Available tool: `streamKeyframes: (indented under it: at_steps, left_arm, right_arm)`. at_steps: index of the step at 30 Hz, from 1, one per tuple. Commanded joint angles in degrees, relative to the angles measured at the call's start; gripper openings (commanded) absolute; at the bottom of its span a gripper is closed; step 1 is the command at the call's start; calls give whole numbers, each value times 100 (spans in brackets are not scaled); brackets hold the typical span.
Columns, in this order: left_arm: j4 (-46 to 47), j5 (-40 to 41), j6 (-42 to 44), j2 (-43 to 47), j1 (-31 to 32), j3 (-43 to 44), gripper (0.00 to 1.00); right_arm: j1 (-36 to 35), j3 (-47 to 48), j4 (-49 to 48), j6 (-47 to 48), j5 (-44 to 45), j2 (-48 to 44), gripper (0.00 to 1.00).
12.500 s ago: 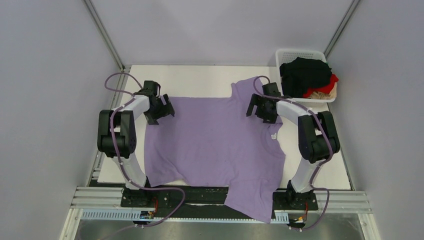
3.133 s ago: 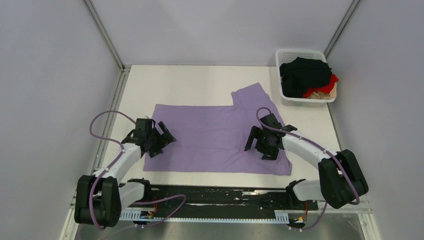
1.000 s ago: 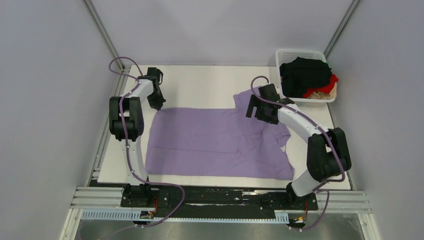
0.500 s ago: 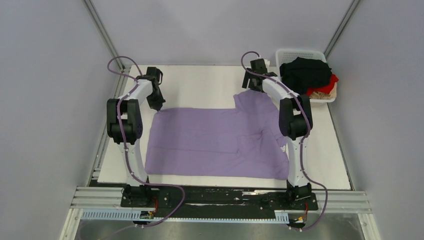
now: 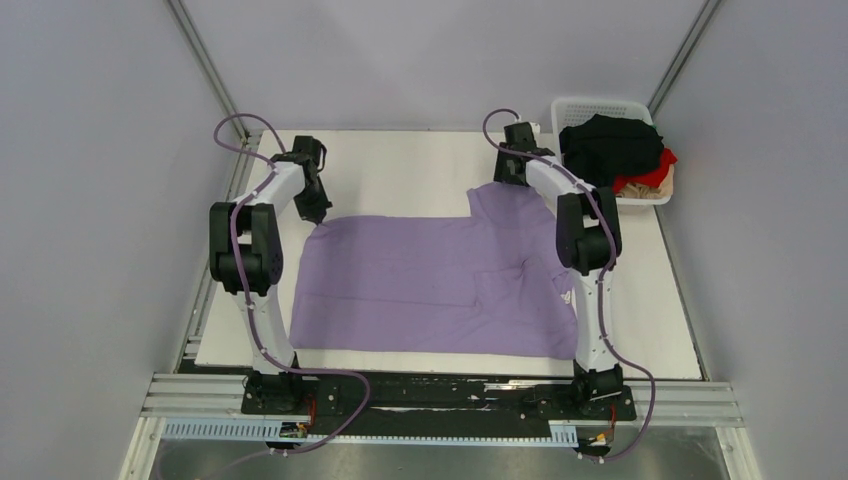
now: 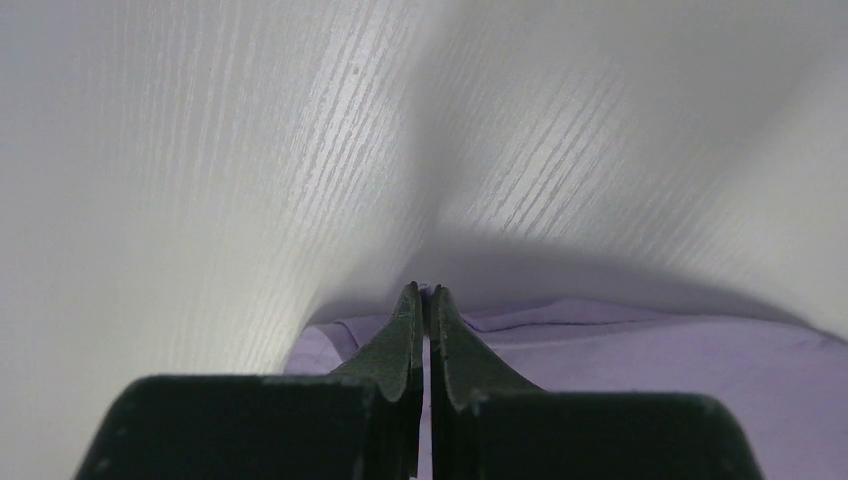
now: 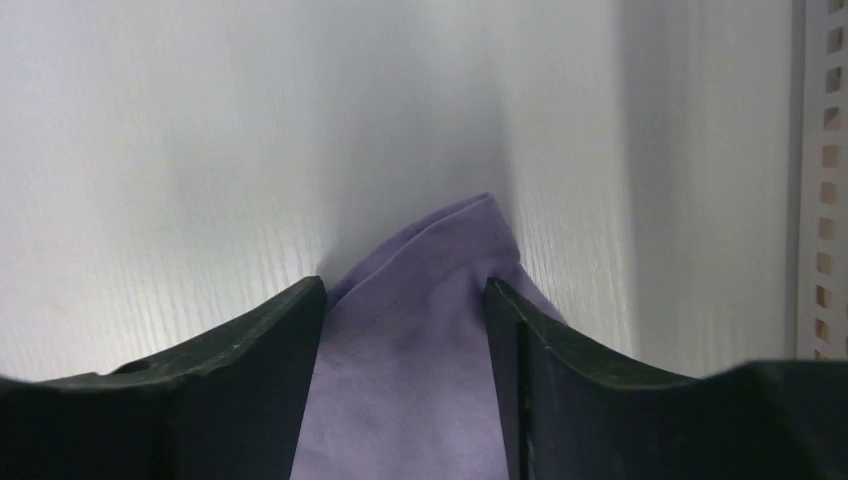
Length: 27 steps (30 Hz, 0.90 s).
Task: Fold and stack the t-shirts
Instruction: Grab the side of the flattened tshirt furthest away from the robot with both arms, then fold the other side of the tshirt into a rectangle
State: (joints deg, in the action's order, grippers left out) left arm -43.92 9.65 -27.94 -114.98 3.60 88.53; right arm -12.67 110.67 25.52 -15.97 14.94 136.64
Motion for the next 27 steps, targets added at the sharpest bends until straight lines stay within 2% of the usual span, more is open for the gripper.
streamKeyframes:
  at_steps: [1, 3, 5, 7, 8, 13, 20, 27]
  left_arm:
    - [60, -41, -14, 360, 35, -19, 0]
    - [42, -54, -23, 399, 37, -20, 0]
    - [24, -59, -22, 465, 37, -25, 0]
    - [-16, -37, -26, 555, 41, -33, 0]
    - [-28, -22, -36, 595, 38, -44, 0]
    - [84, -95, -101, 1078, 63, -440, 0]
    - [419, -299, -124, 1991, 99, -1382, 0]
    - [655, -231, -286, 2965, 141, -2362, 0]
  right_arm:
    - [-40, -572, 163, -20, -157, -404, 55]
    - [-36, -635, 141, -14, -138, -479, 38]
    - [-44, -546, 119, 3, -134, -523, 17]
    - [-44, -480, 112, 27, -144, -632, 3]
    - [-44, -488, 102, 30, -146, -729, 0]
    - [-120, -1261, -103, 75, -296, -1627, 0]
    - [-404, -3311, -238, -143, -270, -3640, 0]
    - [-836, -4807, 448, -459, -18, -5486, 0]
